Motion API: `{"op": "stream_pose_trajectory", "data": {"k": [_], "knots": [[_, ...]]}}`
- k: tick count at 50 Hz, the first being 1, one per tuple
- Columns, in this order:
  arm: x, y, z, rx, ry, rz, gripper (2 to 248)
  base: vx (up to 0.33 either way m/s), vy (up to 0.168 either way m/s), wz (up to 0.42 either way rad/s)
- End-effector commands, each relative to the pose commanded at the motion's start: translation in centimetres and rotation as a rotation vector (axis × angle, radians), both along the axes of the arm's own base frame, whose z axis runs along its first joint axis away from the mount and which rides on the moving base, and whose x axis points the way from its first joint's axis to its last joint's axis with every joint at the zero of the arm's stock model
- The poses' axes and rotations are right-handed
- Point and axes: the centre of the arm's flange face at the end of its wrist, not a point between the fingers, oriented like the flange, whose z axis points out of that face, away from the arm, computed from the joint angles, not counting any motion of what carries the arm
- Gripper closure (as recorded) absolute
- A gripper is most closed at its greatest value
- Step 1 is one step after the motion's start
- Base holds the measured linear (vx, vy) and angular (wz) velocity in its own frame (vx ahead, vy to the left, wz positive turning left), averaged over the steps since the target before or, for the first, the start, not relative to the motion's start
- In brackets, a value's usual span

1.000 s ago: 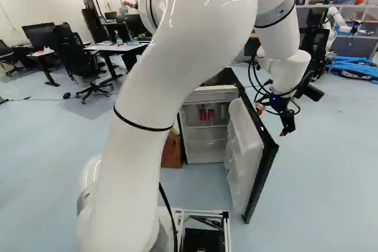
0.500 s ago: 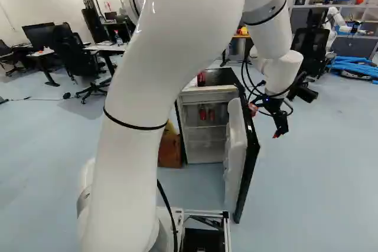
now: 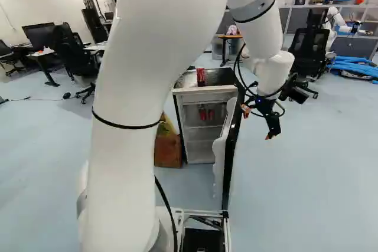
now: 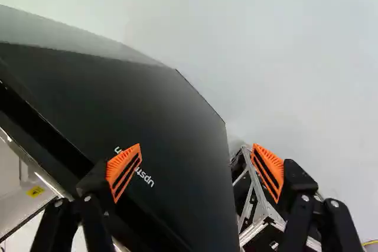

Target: Grab a drink from the fridge

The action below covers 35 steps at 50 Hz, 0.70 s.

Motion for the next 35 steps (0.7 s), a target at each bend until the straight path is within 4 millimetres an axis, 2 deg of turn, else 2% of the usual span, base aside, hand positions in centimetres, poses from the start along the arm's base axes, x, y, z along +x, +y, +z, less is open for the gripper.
{"op": "stream_pose_trajectory", "data": {"k": [35], "knots": [[-0.4,5.6,0.0,0.025,0.024,0.065,3,0.000,0.000,0.000]]}}
